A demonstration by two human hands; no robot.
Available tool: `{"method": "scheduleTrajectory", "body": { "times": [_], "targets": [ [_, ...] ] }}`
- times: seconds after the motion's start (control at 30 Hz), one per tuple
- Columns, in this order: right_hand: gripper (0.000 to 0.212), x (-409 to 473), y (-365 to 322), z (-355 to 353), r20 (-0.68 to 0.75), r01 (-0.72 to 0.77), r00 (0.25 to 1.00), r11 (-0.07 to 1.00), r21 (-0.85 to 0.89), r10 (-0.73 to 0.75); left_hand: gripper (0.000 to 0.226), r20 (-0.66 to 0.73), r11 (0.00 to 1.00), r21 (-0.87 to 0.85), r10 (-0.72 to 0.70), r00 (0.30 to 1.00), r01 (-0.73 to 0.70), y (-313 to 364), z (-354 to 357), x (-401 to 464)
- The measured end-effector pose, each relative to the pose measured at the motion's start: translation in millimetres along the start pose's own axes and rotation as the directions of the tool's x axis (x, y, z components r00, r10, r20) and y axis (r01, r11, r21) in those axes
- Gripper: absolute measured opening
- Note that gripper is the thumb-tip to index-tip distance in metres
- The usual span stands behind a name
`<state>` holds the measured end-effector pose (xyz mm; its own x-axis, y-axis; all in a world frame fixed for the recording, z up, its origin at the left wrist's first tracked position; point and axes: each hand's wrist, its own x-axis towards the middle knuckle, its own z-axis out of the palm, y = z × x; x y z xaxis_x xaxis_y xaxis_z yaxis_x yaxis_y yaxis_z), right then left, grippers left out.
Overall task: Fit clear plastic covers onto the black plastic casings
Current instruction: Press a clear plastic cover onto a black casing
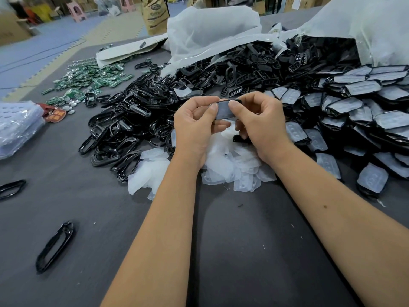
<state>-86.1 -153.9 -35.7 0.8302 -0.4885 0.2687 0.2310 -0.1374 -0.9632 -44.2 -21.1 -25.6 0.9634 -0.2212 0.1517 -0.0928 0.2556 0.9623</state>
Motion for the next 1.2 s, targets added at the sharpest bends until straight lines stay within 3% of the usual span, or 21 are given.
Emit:
{"method": "scheduleTrajectory", "body": {
  "times": [0.37,0.5,0.77,1.2],
  "targets": [
    [0.023,0.4,-1.1,-2.9,0.045,-0.044,0.998,0.99,0.135,0.038,0.015,0.035,1.0,0.0,0.011,0.999,-0.011,0.6,-0.3,-1.6],
    [0.016,0.2,-3.0,-3.3,0.082,-0.072,0.995,0.984,0.165,0.059,0.017,0.016,1.0,-0.002,0.002,1.0,-0.002,1.7,0.1,-1.4],
    [0.002,0.4,-2.1,-4.0,0.106,-0.051,0.994,0.99,0.133,0.037,0.012,0.004,1.0,0.016,0.002,1.0,-0.002,-0.8,-0.7,0.3],
    [0.014,-1.5,-3.4,-3.6,0.126,-0.051,0.991,0.991,0.126,0.035,0.007,0.015,0.999,0.036,0.017,1.0,-0.018,-2.7,-0.4,1.1]
  ]
}}
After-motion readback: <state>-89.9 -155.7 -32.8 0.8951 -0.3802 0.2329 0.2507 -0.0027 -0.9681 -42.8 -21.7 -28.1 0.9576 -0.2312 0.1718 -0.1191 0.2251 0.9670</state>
